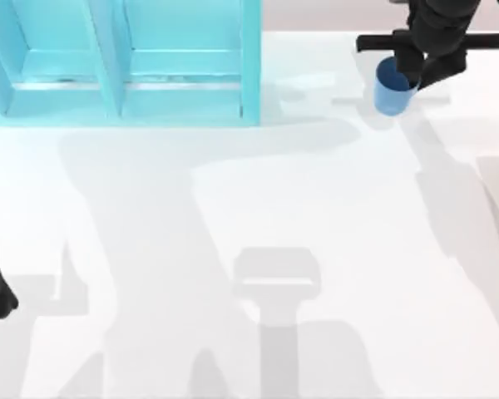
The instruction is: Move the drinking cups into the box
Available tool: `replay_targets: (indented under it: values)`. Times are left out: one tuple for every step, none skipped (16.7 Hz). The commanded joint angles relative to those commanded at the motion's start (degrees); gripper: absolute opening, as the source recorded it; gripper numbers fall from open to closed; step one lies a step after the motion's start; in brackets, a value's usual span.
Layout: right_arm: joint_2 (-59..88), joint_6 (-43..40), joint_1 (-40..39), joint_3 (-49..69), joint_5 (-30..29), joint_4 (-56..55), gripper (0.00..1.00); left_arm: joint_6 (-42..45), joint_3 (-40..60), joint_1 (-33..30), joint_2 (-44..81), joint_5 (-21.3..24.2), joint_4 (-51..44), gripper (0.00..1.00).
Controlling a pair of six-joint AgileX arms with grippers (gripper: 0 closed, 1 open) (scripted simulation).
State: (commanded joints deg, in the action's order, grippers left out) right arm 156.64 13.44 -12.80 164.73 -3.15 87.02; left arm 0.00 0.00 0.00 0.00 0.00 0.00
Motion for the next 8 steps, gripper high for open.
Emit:
replay_targets:
  values:
    - [-3.01,-0.77,0.84,-5.01,0.20,-1.43,0.00,0.00,0.00,0.00,0.00,0.00,0.00,1.00]
    - [-5.89,-1.52,1.64,-9.53,0.39,-2.80,0.00,0.00,0.00,0.00,0.00,0.00,0.00,1.00]
    - [-8.58,-2.22,2.39,-13.49,0.57,-4.07,0.00,0.00,0.00,0.00,0.00,0.00,0.00,1.00]
    - [-10.97,-2.85,3.06,-16.79,0.73,-5.21,0.00,0.00,0.00,0.00,0.00,0.00,0.00,1.00]
    - [-13.06,-3.40,3.65,-19.54,0.87,-6.20,0.00,0.00,0.00,0.00,0.00,0.00,0.00,1.00]
    - [-14.74,-3.85,4.12,-21.64,1.00,-7.00,0.00,0.00,0.00,0.00,0.00,0.00,0.00,1.00]
    - [-15.98,-4.19,4.47,-23.14,1.09,-7.60,0.00,0.00,0.00,0.00,0.00,0.00,0.00,1.00]
    - [-16.75,-4.40,4.69,-24.05,1.15,-7.97,0.00,0.00,0.00,0.00,0.00,0.00,0.00,1.00]
